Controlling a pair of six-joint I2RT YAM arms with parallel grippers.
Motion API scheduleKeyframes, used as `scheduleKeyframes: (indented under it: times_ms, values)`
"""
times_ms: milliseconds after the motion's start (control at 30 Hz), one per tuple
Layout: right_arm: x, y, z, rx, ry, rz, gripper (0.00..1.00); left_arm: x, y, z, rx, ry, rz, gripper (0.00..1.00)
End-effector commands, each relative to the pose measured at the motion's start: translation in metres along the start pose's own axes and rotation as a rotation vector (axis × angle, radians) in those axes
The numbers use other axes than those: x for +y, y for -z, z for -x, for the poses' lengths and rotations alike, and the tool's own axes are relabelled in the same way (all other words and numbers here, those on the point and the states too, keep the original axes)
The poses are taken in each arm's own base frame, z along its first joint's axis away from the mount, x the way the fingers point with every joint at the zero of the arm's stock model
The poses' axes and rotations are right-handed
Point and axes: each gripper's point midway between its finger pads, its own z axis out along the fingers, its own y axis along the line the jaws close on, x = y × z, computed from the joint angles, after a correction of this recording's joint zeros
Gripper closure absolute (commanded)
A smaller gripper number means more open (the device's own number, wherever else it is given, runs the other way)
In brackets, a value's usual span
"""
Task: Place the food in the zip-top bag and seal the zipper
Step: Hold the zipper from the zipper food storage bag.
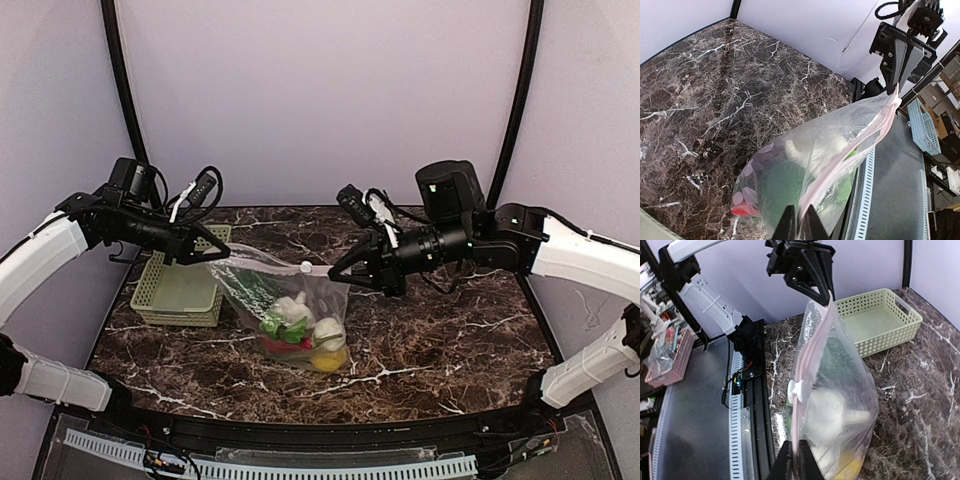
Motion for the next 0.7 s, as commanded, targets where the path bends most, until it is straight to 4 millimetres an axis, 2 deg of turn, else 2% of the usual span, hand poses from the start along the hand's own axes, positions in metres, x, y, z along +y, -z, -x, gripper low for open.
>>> scheduleKeyframes:
  times_ms: [0, 33, 67, 133, 233, 267, 333, 400, 533, 667]
  values:
    - [0.001, 0.000, 0.012, -0.038, 0.020, 0.004, 1.00, -0.001, 0.003, -0.001, 0.004, 0.020, 0.011, 0.79]
    - [0.001, 0.001, 0.012, -0.039, 0.021, 0.001, 1.00, 0.001, 0.004, 0.001, 0.007, 0.021, 0.027, 0.71]
    - [0.001, 0.002, 0.013, -0.044, 0.024, -0.001, 1.00, 0.000, 0.007, 0.007, -0.003, 0.005, 0.042, 0.56]
    - [0.001, 0.002, 0.013, -0.049, 0.025, -0.004, 1.00, -0.001, 0.016, 0.021, -0.024, -0.031, 0.085, 0.41]
    - [0.000, 0.003, 0.014, -0.056, 0.026, -0.007, 1.00, -0.005, 0.028, 0.046, -0.071, -0.094, 0.142, 0.25]
    - [0.000, 0.003, 0.014, -0.056, 0.025, -0.007, 1.00, -0.009, 0.033, 0.057, -0.092, -0.123, 0.154, 0.24]
    - [-0.001, 0.002, 0.015, -0.062, 0.026, -0.010, 1.00, -0.018, 0.030, 0.069, -0.098, -0.169, 0.145, 0.22]
    - [-0.001, 0.002, 0.016, -0.067, 0.026, -0.012, 1.00, -0.032, 0.019, 0.076, -0.083, -0.215, 0.112, 0.21]
    - [-0.001, 0.002, 0.017, -0.071, 0.023, -0.013, 1.00, -0.075, -0.018, 0.074, -0.024, -0.304, -0.029, 0.21]
    - [-0.001, 0.003, 0.019, -0.077, 0.022, -0.013, 1.00, -0.104, -0.043, 0.071, 0.002, -0.338, -0.144, 0.20]
